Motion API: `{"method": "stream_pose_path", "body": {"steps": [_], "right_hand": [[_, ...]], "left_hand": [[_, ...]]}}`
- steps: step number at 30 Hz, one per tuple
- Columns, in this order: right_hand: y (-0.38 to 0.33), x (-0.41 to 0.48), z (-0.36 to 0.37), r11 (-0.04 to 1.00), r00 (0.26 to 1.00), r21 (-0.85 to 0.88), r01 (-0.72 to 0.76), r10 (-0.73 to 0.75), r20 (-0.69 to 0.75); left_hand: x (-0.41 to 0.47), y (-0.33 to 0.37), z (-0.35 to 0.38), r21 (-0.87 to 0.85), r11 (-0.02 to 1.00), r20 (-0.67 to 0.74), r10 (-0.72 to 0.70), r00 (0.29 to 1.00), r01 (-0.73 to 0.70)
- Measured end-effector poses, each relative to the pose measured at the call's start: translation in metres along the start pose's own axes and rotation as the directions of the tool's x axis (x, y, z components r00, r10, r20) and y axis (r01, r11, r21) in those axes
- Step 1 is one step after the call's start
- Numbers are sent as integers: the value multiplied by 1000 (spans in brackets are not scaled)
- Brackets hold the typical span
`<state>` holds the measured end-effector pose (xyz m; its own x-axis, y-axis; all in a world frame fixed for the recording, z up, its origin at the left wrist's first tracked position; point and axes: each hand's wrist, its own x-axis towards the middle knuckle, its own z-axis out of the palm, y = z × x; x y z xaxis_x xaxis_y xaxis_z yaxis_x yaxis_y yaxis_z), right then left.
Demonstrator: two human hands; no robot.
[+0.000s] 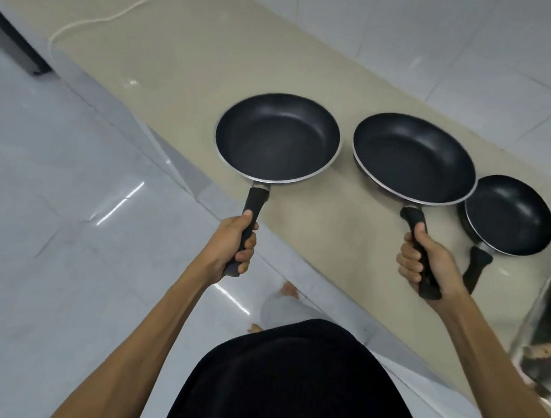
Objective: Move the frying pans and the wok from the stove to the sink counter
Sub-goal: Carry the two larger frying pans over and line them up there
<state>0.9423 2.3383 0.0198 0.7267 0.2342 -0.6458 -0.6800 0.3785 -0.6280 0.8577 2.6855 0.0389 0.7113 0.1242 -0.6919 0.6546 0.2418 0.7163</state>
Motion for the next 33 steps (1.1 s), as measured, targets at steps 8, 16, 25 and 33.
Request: {"method": "stream_pose_path", "body": {"steps": [8, 16, 25, 33], "right_hand": [[-16, 41, 17, 998, 995, 54, 37, -32, -91], [-25, 61, 40, 990, 982, 127, 63, -39, -182], [-21, 86, 83, 981, 952, 151, 124, -75, -296], [-5, 113, 126, 967, 919, 169, 193, -118, -376]], "left_hand": [[72, 63, 2, 61, 998, 111, -12, 994, 5], [114, 100, -7, 93, 995, 189, -59, 980, 42], [174, 171, -46, 226, 973, 289, -112, 951, 46], [217, 211, -66, 311, 950, 347, -120, 930, 7]]}}
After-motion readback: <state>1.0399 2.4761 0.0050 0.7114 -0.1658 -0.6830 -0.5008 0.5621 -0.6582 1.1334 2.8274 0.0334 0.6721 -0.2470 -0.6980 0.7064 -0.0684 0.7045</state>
